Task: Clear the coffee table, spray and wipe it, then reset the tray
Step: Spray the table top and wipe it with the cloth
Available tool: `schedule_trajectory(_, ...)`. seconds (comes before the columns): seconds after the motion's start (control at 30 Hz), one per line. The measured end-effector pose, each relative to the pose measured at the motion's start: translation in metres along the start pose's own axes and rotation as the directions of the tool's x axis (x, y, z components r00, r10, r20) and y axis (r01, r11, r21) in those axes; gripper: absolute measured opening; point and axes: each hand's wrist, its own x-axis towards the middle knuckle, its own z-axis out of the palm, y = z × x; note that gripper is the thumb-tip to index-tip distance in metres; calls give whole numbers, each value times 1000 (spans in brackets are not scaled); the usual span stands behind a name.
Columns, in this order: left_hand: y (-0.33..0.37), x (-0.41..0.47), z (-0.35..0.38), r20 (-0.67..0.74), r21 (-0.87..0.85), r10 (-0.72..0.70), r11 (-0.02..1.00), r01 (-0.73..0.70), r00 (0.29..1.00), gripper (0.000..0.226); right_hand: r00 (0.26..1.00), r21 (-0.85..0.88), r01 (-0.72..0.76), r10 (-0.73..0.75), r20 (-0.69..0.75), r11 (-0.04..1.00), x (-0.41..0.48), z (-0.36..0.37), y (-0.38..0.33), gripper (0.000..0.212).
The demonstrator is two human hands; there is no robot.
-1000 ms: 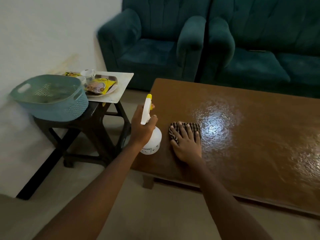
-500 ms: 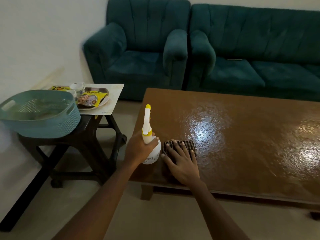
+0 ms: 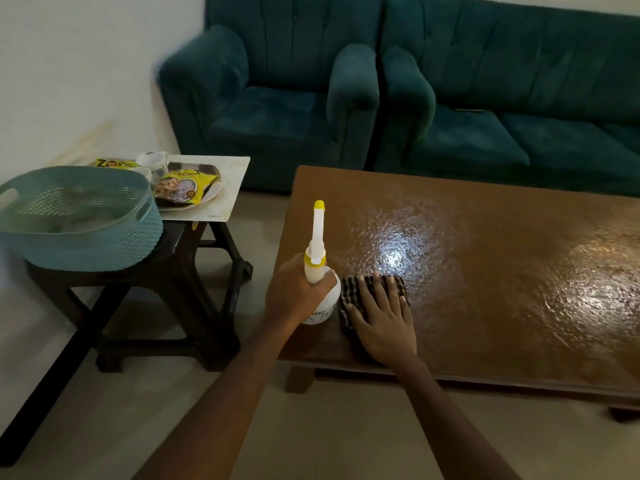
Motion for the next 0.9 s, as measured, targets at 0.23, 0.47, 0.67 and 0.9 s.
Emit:
schedule_trajectory(0.23,-6,4,2,8,13,27,1000,-27,1000,31,999,-61,-23,21,-31,998,0,4,0,67)
schedule_trajectory(0.47,-10,6,4,8,6,46,999,-46,999,37,999,-81,-26,22,-41,996,3,8,1,68)
schedule_trajectory(0.67,-11,4,6,-1,-7,39,999,-39,999,52,999,-97,3,-7,-40,995,3,9,3,69)
schedule_trajectory(0.9,-7,5,4,-10,0,20,1000,-20,1000,39,1000,-48,-9,10,8,999,3,4,1,65)
